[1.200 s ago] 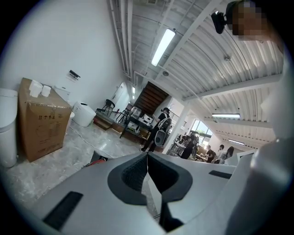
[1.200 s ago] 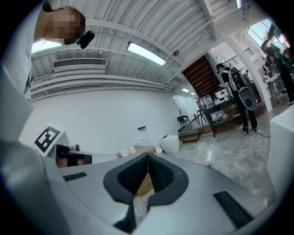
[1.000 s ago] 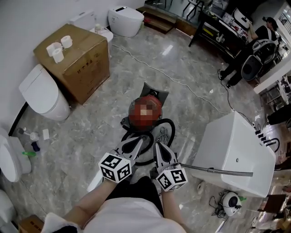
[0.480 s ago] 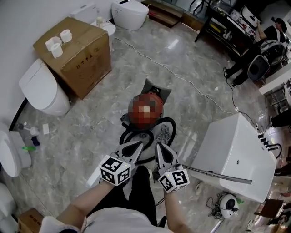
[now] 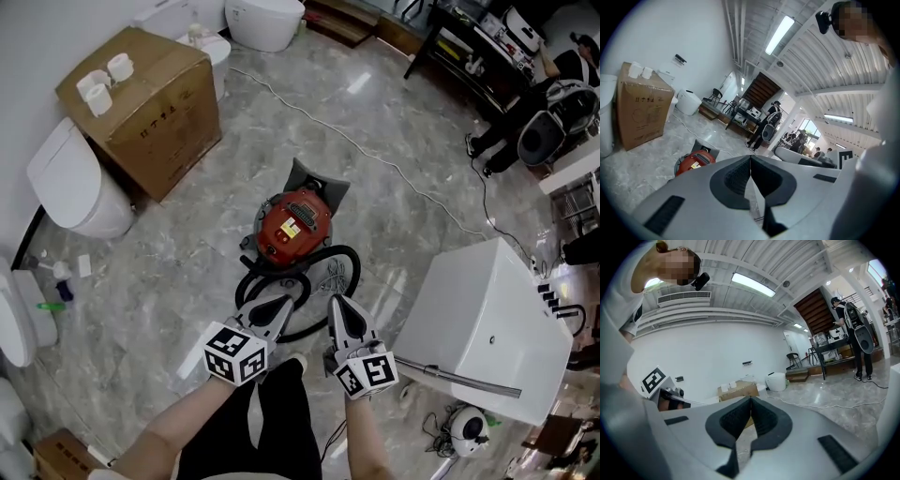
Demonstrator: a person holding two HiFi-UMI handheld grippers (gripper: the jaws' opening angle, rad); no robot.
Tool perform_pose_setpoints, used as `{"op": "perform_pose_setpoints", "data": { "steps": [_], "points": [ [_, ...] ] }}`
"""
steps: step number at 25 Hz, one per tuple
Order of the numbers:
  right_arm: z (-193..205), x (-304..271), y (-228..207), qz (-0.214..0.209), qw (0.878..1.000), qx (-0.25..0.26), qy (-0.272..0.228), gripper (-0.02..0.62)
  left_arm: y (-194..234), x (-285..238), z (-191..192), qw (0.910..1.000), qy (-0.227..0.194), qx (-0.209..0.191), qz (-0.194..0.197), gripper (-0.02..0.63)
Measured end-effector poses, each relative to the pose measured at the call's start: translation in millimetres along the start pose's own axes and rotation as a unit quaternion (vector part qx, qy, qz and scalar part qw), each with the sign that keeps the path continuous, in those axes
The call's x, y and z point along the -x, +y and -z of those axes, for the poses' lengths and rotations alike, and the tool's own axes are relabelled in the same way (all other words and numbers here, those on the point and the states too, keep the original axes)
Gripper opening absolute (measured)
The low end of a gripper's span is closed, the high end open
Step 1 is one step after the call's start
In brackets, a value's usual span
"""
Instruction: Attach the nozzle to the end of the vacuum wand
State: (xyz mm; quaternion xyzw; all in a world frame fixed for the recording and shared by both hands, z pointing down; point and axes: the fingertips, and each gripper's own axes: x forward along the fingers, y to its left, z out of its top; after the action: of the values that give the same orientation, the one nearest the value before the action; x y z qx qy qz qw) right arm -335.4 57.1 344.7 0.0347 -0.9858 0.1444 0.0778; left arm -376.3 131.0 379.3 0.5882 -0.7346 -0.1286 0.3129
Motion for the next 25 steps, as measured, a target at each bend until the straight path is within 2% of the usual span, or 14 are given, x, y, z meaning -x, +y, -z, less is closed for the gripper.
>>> {"op": "perform_pose_setpoints", "data": {
  "steps": [7, 13, 19, 22, 25],
  "points": [
    [34.9, -23.3, -39.4, -0.002, 1.0, -0.019, 0.011, 0.015, 44.3, -34.7, 31.7, 0.9992, 0.01, 0.031, -0.022, 0.011],
    [74.4, -48.5, -65.7, 0.003, 1.0, -0.023, 0.015, 0.015, 93.1, -58.8, 61.2, 0.9961, 0.003, 0.081, -0.035, 0.011],
    [123.6, -71.7, -92.3, -0.002, 0.999, -0.028, 0.022, 0.015, 134.2, -80.0, 91.8, 0.9912, -0.023, 0.13, -0.002, 0.011],
    [145.6, -84.4, -102.6, -0.005, 0.999, -0.032, 0.024, 0.015, 160.0, -85.1, 113.6, 0.987, -0.023, 0.158, -0.017, 0.011],
    [169.4, -92.2, -115.7, -0.001, 0.999, -0.036, 0.031, 0.015, 184.6, -93.0, 140.4, 0.979, -0.026, 0.2, -0.028, 0.011]
  ]
}}
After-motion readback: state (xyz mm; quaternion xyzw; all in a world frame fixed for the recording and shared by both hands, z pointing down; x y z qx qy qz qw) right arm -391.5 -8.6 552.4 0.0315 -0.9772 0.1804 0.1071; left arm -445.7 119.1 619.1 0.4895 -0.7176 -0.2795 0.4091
